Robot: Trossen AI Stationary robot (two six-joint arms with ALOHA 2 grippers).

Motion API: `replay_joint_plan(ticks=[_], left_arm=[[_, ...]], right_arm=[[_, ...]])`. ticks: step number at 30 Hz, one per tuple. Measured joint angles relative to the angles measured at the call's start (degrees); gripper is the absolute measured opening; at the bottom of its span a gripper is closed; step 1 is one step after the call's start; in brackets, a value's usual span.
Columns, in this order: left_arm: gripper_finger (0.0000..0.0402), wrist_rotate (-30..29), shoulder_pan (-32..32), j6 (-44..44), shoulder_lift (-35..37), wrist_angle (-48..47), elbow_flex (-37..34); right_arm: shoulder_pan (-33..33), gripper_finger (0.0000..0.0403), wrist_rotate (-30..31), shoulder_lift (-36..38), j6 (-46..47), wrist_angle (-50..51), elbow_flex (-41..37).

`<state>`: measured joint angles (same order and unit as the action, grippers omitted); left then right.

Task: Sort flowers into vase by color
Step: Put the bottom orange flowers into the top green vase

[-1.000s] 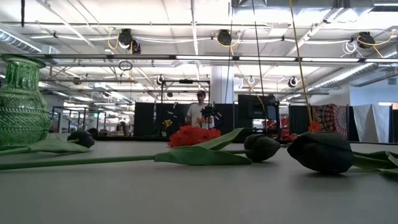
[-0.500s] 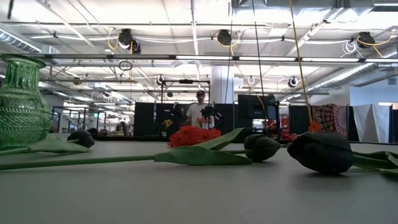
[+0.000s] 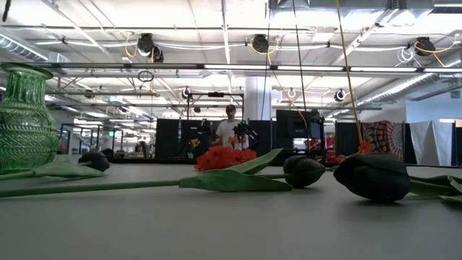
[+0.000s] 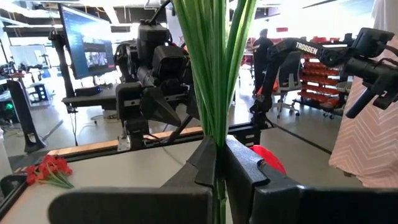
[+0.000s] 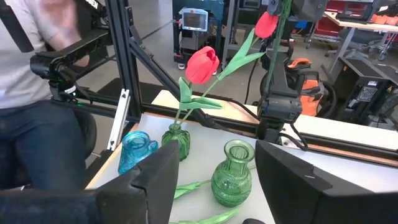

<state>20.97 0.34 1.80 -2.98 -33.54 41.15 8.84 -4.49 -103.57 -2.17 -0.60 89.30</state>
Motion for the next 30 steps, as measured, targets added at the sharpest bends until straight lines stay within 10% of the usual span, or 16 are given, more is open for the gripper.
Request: replay_joint_plan(ticks=[11, 30], left_arm=[[0.0018, -4.31, -0.27, 0.08, 0.11, 0.13, 0.03], [0.0018, -21.49, -21.92, 0.6, -2.86, 6.22, 0.07]], right_arm=[[0.0, 0.0203, 0.0, 0.0, 0.0, 0.0, 0.0], [0.0, 0.0203, 0.0, 0.0, 0.0, -0.16, 0.0]])
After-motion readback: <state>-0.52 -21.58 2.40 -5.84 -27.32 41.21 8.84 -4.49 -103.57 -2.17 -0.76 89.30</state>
